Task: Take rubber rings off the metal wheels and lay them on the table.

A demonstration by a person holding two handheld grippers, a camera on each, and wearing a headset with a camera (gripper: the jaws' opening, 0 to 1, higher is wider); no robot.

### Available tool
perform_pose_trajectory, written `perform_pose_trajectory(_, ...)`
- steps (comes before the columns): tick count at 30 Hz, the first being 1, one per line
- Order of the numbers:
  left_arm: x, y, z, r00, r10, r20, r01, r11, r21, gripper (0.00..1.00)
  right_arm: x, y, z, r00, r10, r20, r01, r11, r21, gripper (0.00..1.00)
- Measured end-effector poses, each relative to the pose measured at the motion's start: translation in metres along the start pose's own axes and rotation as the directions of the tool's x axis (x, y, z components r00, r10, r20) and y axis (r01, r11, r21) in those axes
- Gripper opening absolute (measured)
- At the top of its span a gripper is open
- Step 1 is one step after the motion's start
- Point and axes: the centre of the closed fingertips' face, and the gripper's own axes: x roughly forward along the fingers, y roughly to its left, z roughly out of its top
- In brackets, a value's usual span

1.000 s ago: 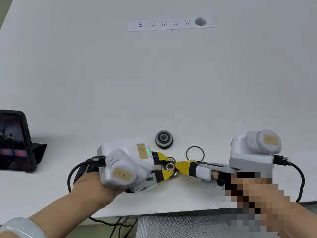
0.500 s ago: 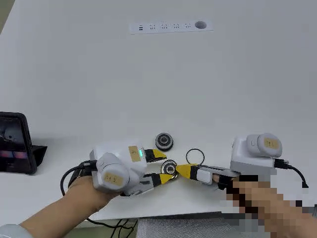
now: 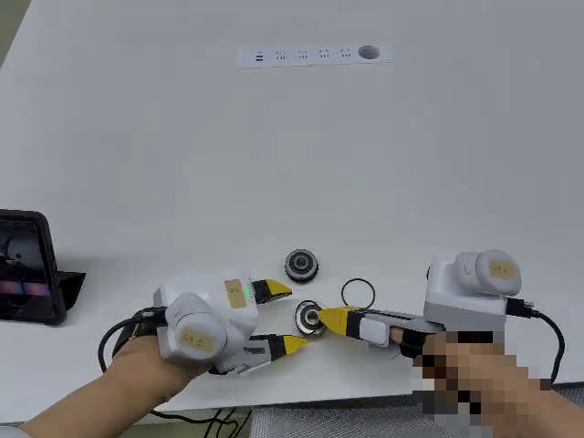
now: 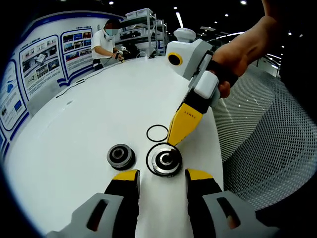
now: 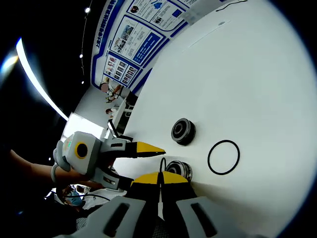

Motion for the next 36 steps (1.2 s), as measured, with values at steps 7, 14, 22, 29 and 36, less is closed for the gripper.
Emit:
perform_pose_trajectory(7,-0.003,0.004,-0.006,0.9997,0.021,-0.008,-0.021,1.0,-0.016,0.43,-0.008,0.001,0.008,0.9995,0.004,0.033,-0.005,1.0,0.012,0.02)
perform_pose_trajectory(14,-0.006,0.007,-0.008,0.9994,0.036,-0.001,-0.036,0.999,-0.027,0.47,-0.019,-0.012,0.02,0.9957,-0.03,0.088,0.026,0.999,0.042,0.02)
perform_pose_trajectory(22,-0.013,0.015,-0.008,0.9972,0.071,0.024,-0.069,0.995,-0.065,0.54,-0.034,-0.038,0.027,0.9869,-0.096,0.13,0.084,0.992,0.092,0.02)
perform_pose_trajectory(29,-0.015,0.018,-0.012,0.9962,0.086,0.018,-0.084,0.993,-0.085,0.55,-0.04,-0.057,0.03,0.9789,-0.137,0.152,0.116,0.983,0.141,0.02)
perform_pose_trajectory(36,-0.014,0.016,-0.011,0.9964,0.084,0.017,-0.082,0.993,-0.088,0.55,-0.039,-0.068,0.024,0.9767,-0.173,0.127,0.155,0.978,0.14,0.02)
